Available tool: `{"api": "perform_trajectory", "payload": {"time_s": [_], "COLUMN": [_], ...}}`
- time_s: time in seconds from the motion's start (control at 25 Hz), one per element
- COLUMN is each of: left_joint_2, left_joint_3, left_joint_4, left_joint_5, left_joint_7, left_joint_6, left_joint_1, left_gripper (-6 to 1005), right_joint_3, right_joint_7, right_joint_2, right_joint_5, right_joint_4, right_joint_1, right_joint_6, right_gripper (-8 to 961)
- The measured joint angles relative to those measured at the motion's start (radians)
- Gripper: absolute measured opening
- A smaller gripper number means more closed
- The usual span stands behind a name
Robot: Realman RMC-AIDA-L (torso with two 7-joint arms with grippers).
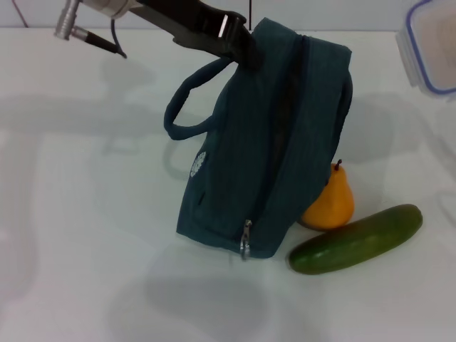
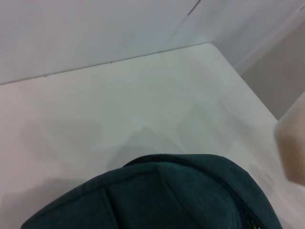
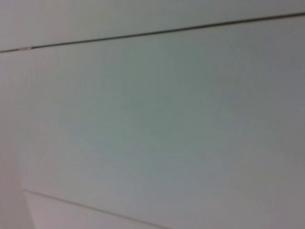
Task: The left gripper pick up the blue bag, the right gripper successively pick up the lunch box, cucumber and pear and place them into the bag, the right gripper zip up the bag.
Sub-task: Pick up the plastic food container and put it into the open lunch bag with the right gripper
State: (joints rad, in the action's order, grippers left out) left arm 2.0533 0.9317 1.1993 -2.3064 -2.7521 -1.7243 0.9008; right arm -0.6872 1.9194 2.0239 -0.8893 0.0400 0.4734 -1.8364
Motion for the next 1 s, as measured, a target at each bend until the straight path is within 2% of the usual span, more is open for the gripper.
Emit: {"api": "perform_trajectory", "payload": {"time_s": [0.48,1.0], "left_joint_2": [0.002,0.01], "left_joint_3": [0.001,-0.002], "left_joint_4": [0.0,-0.006], "left_joint_5": [0.001,0.002], "left_joint_7": [-0.013,-0.026], "left_joint_6": [0.013,0.032], "left_joint_1": [0.021,0.051], "left_gripper": [72,72], "right_joint_3": [-0.003,-0.016], "right_joint_7": [0.001,-0.078], "right_joint_2": [0.004,0.004], "right_joint_5": [0.025,0.003], "right_joint_4": [-0.01,-0.1], "right_joint_1": [0.11,0.229], "right_joint_6": [-0.05,0.017], "right_gripper": [88,89]}}
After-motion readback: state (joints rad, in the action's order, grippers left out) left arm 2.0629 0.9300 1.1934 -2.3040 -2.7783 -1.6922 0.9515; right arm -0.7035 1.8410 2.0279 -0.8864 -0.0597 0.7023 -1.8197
